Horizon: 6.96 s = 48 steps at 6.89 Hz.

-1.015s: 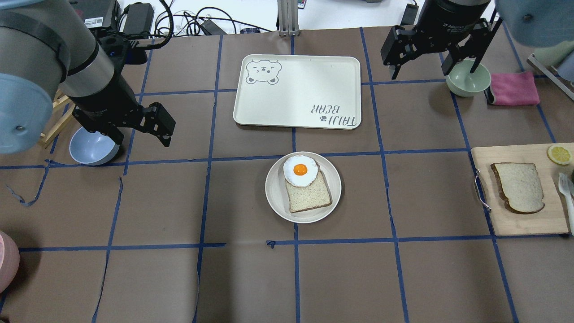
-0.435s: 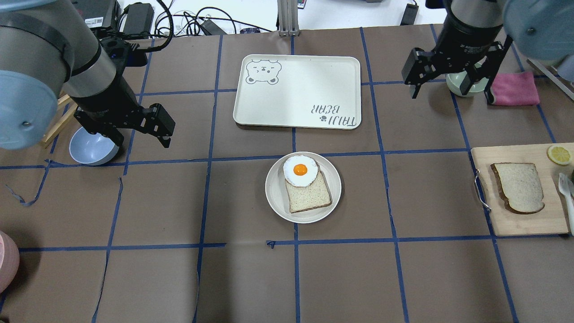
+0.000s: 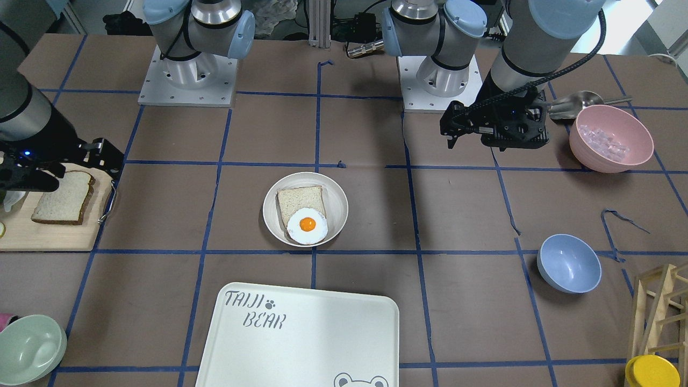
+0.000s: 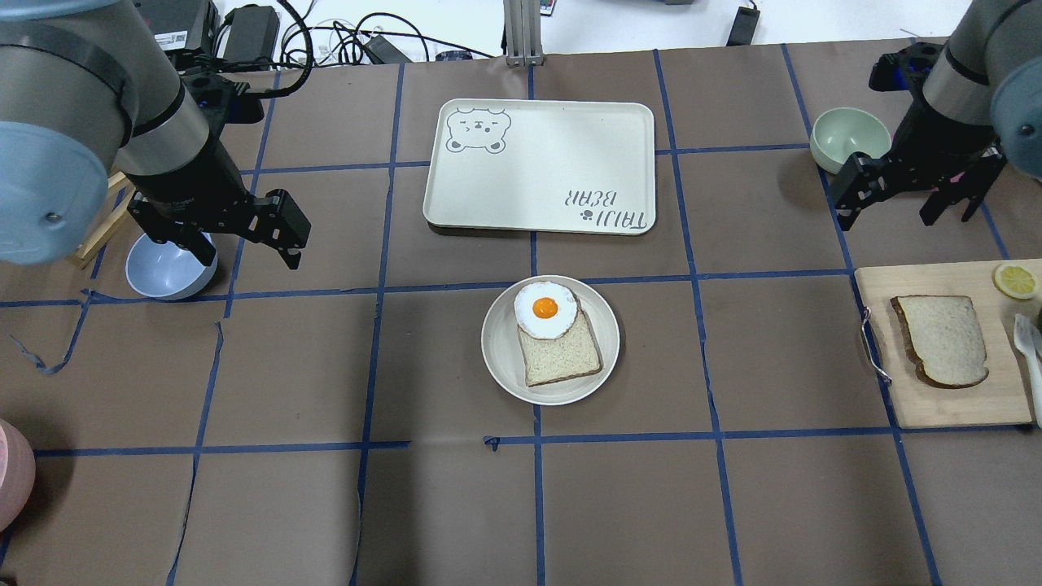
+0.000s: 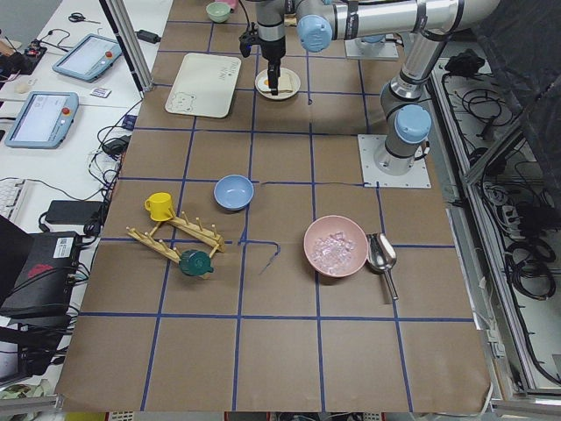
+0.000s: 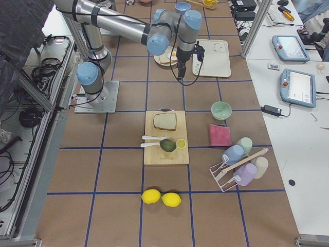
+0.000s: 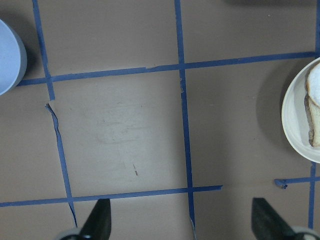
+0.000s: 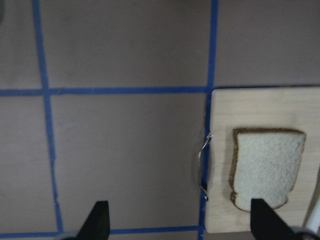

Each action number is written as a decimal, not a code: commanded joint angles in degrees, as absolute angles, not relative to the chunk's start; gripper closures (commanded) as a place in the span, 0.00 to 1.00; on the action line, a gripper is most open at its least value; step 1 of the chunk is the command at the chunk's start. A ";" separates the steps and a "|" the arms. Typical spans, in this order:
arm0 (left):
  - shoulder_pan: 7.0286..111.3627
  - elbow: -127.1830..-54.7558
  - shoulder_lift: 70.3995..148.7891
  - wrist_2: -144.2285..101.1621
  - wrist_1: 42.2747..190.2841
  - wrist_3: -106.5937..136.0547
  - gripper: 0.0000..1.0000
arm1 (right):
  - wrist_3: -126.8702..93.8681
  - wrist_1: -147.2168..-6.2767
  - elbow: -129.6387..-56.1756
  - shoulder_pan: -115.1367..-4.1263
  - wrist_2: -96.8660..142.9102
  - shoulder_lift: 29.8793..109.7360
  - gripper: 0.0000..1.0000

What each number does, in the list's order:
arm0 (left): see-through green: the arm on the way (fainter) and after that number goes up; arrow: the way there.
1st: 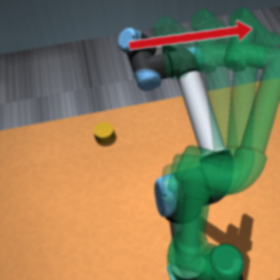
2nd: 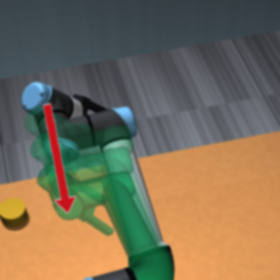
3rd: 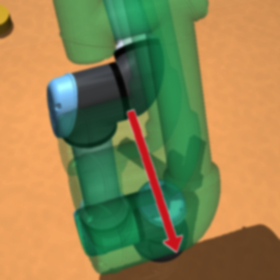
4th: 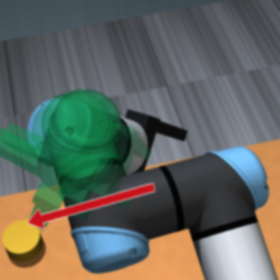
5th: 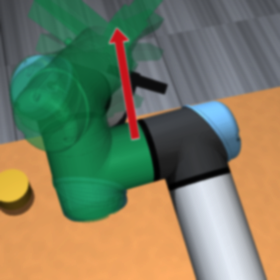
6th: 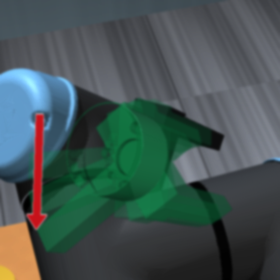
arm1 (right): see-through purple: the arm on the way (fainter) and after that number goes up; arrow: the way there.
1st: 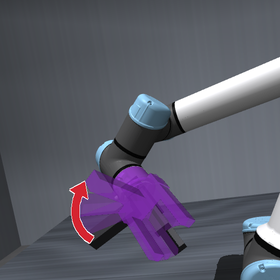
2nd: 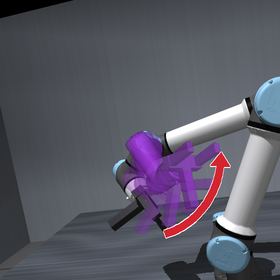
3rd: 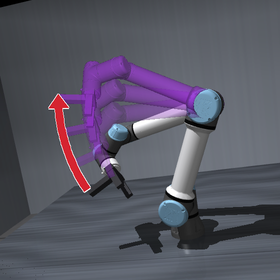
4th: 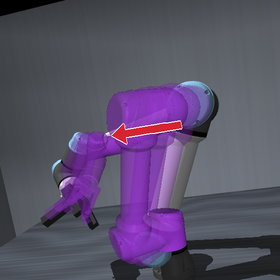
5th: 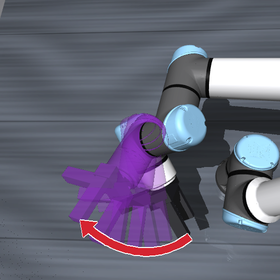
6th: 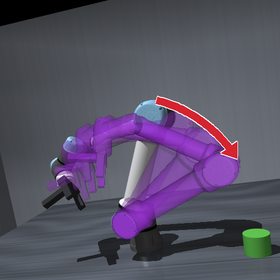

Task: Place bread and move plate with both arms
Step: 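Move the right gripper down to the bread slice on the wooden board, then close the right gripper on the bread slice, then lift the bread slice with the right gripper toward the plate, then lower the bread onto the egg on the white plate with the right gripper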

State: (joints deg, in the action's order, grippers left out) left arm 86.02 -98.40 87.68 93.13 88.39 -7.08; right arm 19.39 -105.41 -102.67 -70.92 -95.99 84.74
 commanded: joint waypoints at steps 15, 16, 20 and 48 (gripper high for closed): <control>85.61 -98.88 87.01 93.43 90.44 -7.56 0.00 | 33.93 -139.13 -126.30 -63.37 -108.46 77.17 0.75; 85.61 -98.88 87.27 93.43 90.35 -7.56 0.00 | 34.10 -139.22 -126.30 -63.37 -108.54 77.17 1.00; 85.61 -98.88 87.36 93.43 90.35 -7.56 0.00 | 33.84 -139.04 -126.30 -63.37 -109.16 77.78 1.00; 85.69 -99.05 87.45 93.52 90.09 -7.74 0.00 | -27.52 -118.47 -100.55 -124.45 -103.54 67.15 0.47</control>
